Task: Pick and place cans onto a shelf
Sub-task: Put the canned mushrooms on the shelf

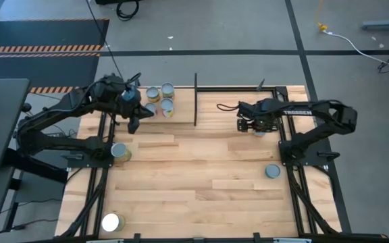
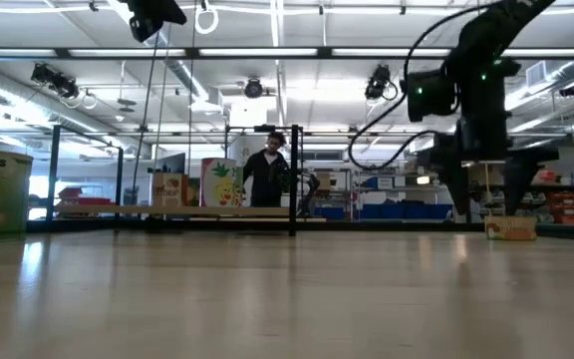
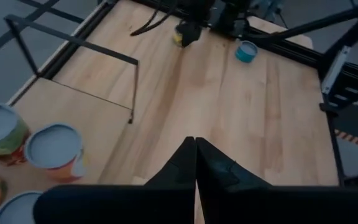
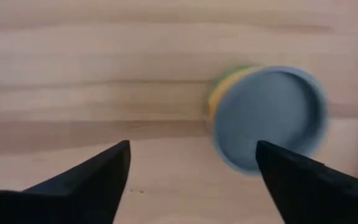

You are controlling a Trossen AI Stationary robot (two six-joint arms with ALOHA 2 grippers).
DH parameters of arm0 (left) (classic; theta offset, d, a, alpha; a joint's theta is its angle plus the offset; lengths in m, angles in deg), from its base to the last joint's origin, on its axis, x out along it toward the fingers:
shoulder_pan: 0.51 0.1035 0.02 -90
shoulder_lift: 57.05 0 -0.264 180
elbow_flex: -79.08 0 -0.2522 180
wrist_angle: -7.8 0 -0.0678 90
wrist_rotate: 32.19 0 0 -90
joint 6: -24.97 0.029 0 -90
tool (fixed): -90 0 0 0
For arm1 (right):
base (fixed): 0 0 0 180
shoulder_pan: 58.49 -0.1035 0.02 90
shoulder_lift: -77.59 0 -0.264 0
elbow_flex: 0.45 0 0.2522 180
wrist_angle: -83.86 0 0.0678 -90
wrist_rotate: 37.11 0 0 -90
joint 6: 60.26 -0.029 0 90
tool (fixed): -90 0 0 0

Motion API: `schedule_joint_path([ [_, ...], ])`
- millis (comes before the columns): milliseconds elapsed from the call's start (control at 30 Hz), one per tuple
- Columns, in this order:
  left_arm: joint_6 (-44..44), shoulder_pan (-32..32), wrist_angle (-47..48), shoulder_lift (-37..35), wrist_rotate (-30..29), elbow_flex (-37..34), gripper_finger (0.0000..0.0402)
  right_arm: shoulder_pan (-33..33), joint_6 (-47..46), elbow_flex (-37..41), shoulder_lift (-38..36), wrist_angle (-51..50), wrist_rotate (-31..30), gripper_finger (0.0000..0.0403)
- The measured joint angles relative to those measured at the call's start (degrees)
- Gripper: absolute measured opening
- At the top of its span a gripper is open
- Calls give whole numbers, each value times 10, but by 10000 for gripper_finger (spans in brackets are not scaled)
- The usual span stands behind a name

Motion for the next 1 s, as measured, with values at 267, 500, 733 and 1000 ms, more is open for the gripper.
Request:
schedule_joint_path([
  [267,23,-1,-2,-35,2,1,13,10,170,24,39,20,11,256],
  [500,43,15,-30,-72,-12,1,13,6,348,24,47,8,-11,153],
  [733,41,25,-37,-107,-39,2,15,6,419,24,47,18,-34,52],
  [1000,34,25,-46,-157,-45,2,16,3,443,-87,51,-80,-43,9],
])
